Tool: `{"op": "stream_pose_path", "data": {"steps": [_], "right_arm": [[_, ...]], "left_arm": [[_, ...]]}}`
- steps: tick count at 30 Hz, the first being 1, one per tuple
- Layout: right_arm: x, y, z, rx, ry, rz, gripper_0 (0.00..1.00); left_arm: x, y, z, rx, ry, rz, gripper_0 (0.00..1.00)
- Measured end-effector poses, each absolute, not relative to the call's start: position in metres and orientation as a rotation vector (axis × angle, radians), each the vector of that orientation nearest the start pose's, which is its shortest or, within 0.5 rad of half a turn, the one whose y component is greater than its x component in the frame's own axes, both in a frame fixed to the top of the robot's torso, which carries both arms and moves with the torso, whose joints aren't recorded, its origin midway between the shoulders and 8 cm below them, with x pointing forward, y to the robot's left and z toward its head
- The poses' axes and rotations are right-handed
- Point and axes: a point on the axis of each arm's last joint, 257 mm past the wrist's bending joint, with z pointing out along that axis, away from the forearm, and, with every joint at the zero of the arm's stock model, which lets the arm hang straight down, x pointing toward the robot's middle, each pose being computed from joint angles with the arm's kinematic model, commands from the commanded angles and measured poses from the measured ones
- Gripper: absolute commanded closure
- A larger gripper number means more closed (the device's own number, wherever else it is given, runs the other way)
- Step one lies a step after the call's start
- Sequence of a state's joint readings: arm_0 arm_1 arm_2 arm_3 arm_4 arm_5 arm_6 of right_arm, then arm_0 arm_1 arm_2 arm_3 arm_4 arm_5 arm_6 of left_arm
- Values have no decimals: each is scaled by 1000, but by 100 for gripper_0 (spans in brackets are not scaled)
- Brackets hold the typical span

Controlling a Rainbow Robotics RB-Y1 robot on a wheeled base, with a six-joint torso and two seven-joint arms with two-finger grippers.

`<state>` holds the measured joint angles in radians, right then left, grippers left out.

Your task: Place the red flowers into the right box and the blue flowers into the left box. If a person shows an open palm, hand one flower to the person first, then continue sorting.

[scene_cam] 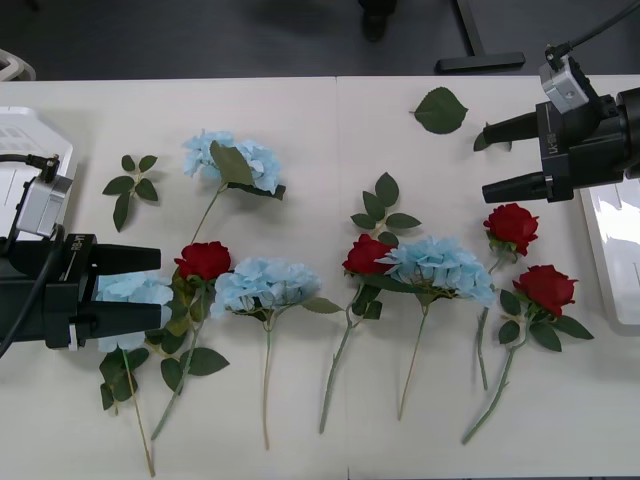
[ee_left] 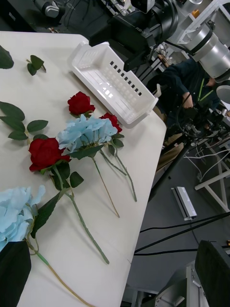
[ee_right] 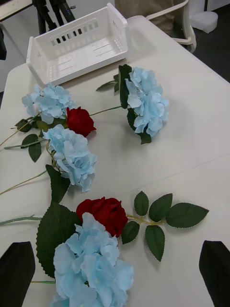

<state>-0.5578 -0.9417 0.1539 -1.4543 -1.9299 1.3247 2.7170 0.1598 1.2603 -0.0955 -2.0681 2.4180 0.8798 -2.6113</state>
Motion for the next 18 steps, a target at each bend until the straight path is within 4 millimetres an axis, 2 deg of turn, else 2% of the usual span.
{"op": "stream_pose_path", "data": {"steps": [6, 11, 14, 16, 18], "right_arm": [[454, -202, -126, -1320, 1733, 726, 0], [453, -219, -130, -1326, 1772, 690, 0], [444, -231, -135, -1353, 1825, 688, 0], [437, -240, -143, -1269, 1974, 747, 0], [426, -252, -154, -1046, 2220, 853, 0]], "left_arm": [[307, 160, -116, 923, 1814, -1127, 0], [306, 152, -104, 859, 1776, -1205, 0], [306, 151, -98, 843, 1767, -1225, 0], [304, 153, -95, 863, 1760, -1227, 0], [298, 157, -89, 903, 1749, -1226, 0]]}}
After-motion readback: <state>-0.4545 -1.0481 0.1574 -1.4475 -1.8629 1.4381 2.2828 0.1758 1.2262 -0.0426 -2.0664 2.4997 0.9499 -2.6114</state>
